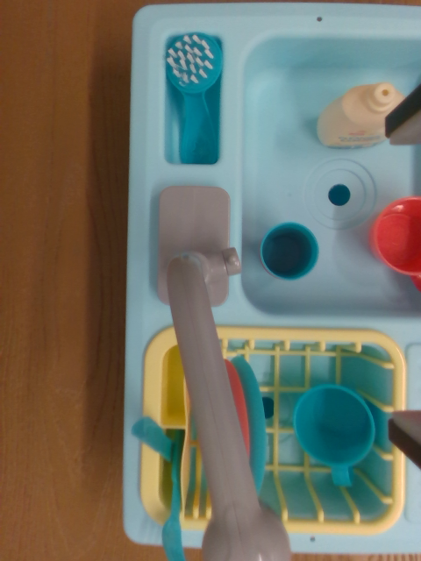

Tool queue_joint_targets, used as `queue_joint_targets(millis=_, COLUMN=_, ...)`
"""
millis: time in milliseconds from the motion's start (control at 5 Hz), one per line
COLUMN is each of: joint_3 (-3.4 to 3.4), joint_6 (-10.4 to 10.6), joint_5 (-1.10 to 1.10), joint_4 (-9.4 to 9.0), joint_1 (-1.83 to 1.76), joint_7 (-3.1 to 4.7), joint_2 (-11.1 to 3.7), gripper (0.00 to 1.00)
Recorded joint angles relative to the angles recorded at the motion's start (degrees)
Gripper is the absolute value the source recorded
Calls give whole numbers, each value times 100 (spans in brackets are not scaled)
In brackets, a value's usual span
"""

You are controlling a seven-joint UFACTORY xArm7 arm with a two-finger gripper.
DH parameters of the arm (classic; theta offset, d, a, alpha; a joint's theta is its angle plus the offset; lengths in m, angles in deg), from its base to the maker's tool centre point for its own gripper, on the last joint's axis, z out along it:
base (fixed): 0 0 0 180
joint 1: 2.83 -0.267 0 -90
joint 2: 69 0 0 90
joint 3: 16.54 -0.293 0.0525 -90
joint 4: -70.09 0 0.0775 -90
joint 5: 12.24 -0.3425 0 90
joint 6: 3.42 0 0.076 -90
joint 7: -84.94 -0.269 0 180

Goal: Pick detergent from the sink

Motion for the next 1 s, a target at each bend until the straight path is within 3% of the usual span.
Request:
queue_joint_targets(millis=200, joint_3=35, joint_6=155, joint_5=-18, joint_4=-144, joint_1=36, joint_7=103, joint_2=-31, gripper=0)
queue_joint_targets(millis=400, joint_3=35, joint_6=155, joint_5=-18, joint_4=-144, joint_1=36, joint_7=103, joint_2=-31, gripper=0)
queue_joint_targets(millis=600, joint_3=77, joint_6=340, joint_5=-40, joint_4=-315, joint_1=78, joint_7=225, joint_2=-68, gripper=0)
queue_joint_targets(millis=800, joint_3=77, joint_6=340, joint_5=-40, joint_4=-315, joint_1=78, joint_7=225, joint_2=-68, gripper=0)
queue_joint_targets(millis=1000, joint_3=125, joint_6=552, joint_5=-66, joint_4=-511, joint_1=127, joint_7=365, joint_2=-110, gripper=0)
